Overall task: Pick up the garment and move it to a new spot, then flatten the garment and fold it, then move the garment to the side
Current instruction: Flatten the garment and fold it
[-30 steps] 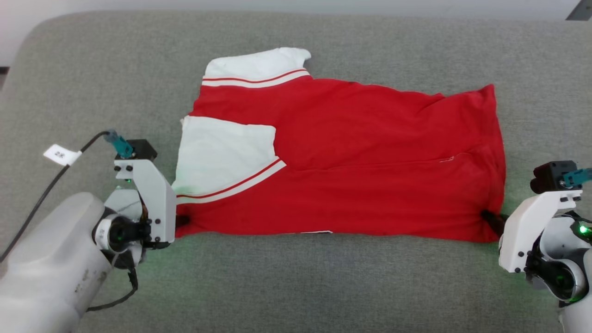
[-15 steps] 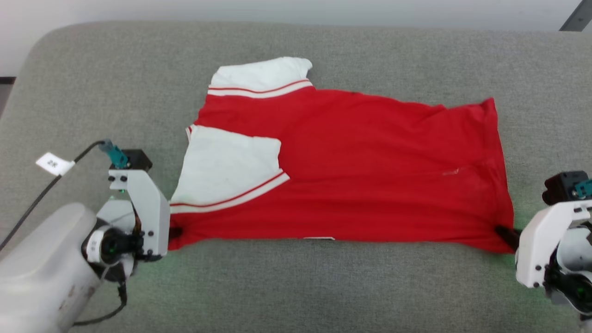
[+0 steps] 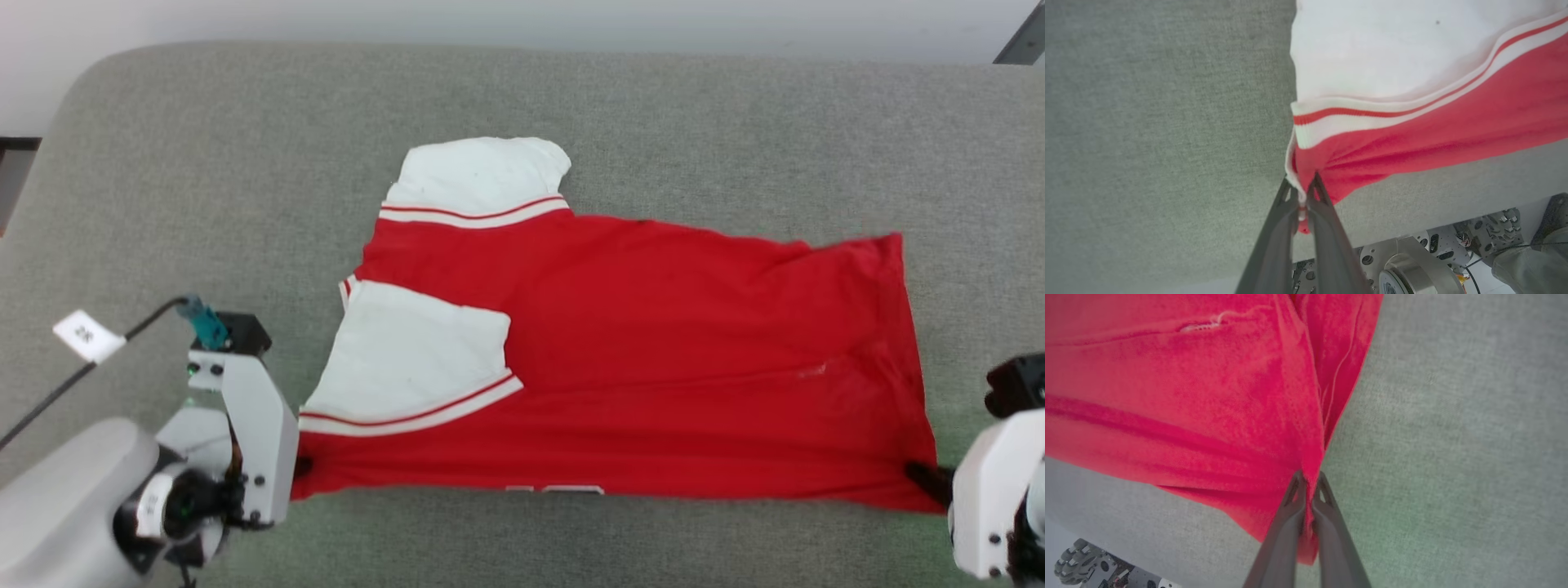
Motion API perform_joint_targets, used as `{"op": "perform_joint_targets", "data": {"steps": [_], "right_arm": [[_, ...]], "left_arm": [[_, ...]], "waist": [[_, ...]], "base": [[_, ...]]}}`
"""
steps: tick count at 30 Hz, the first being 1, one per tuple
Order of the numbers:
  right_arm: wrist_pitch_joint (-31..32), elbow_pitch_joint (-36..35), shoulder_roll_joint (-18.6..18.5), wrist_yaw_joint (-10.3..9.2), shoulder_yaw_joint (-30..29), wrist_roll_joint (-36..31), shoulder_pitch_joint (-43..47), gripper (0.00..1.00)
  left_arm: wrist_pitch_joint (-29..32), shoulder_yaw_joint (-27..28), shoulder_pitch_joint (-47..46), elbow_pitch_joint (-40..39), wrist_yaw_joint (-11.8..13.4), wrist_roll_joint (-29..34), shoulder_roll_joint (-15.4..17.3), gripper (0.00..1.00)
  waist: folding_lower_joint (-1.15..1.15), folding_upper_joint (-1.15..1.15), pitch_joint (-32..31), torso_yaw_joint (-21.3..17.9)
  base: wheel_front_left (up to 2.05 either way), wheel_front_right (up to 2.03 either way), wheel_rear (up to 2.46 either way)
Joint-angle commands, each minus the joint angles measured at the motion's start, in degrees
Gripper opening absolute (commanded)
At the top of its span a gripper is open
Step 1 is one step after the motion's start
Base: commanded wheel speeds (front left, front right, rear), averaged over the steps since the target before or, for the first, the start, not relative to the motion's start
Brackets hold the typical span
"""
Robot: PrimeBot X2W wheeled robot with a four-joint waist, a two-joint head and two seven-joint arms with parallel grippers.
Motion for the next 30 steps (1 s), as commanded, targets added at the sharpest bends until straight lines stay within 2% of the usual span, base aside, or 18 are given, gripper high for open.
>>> {"op": "perform_joint_targets", "data": {"steps": [1, 7, 11, 12, 13, 14, 15, 16, 17, 25, 30], "right_arm": [[0.65, -0.75, -0.33, -0.19, -0.86, 0.02, 1.42, 0.0], [1.23, -2.44, 1.23, -0.17, -2.05, 0.22, 5.02, 0.0], [0.4, -1.46, 2.29, -0.17, -1.35, -0.8, 5.36, 0.0], [-0.07, -0.95, 2.42, -0.17, -1.05, -0.93, 4.99, 0.0], [-0.52, -0.53, 2.6, -0.17, -0.74, -1.06, 4.71, 0.0], [-1.28, -0.37, 2.67, -0.17, -0.37, -1.19, 4.33, 0.1], [-2.0, -0.24, 2.66, -0.17, 0.02, -1.23, 3.98, 0.41], [-2.47, -0.01, 2.58, -0.17, 0.39, -1.18, 3.73, 0.87], [-2.91, 0.13, 2.47, -0.17, 0.65, -1.16, 3.59, 1.0], [-6.78, -1.66, 1.89, -0.16, -0.31, -1.03, 2.69, 1.0], [-11.95, -4.23, 3.1, -0.16, -2.02, -2.51, 0.99, 1.0]], "left_arm": [[0.14, -0.09, 1.33, -0.99, 1.03, 0.52, 1.12, 0.0], [0.13, -1.18, 4.82, -4.75, 3.43, 0.0, 1.86, 0.0], [-0.98, -1.59, 5.75, -3.95, 3.01, 0.18, 0.7, 0.0], [-1.25, -1.63, 5.71, -3.55, 2.76, 0.31, 0.33, 0.04], [-1.58, -1.65, 5.56, -3.04, 2.52, 0.44, 0.09, 0.13], [-2.09, -1.59, 5.2, -2.58, 2.22, 0.82, -0.12, 0.37], [-2.64, -1.44, 4.68, -2.17, 1.97, 1.16, -0.28, 0.69], [-3.01, -1.27, 4.28, -1.78, 1.78, 1.38, -0.36, 1.0], [-3.17, -1.1, 4.07, -1.43, 1.79, 1.4, -0.33, 1.0], [-1.73, 0.14, 0.34, -3.91, 2.4, 3.08, 2.59, 1.0], [-1.17, 1.77, -4.71, -5.35, 1.92, 4.86, 3.7, 1.0]], "waist": [[0.0, 0.0, 0.29, 0.03], [0.0, 0.0, 1.32, -0.19], [0.0, 0.0, 1.93, -0.52], [0.0, 0.0, 2.06, -0.62], [0.0, 0.0, 2.17, -0.71], [0.0, 0.0, 2.23, -0.8], [0.0, 0.0, 2.23, -0.89], [0.0, 0.0, 2.16, -0.99], [0.0, 0.0, 2.01, -1.12], [0.0, 0.0, 0.74, -2.13], [0.0, 0.0, 0.8, -3.58]], "base": [[0.0, 0.0, 0.0], [0.0, 0.0, 0.0], [0.0, 0.0, 0.0], [0.0, 0.0, 0.0], [0.0, 0.0, 0.0], [0.0, 0.0, 0.0], [0.0, 0.0, 0.0], [0.0, 0.0, 0.0], [0.0, 0.0, 0.0], [0.0, 0.0, 0.0], [0.0, 0.0, 0.0]]}}
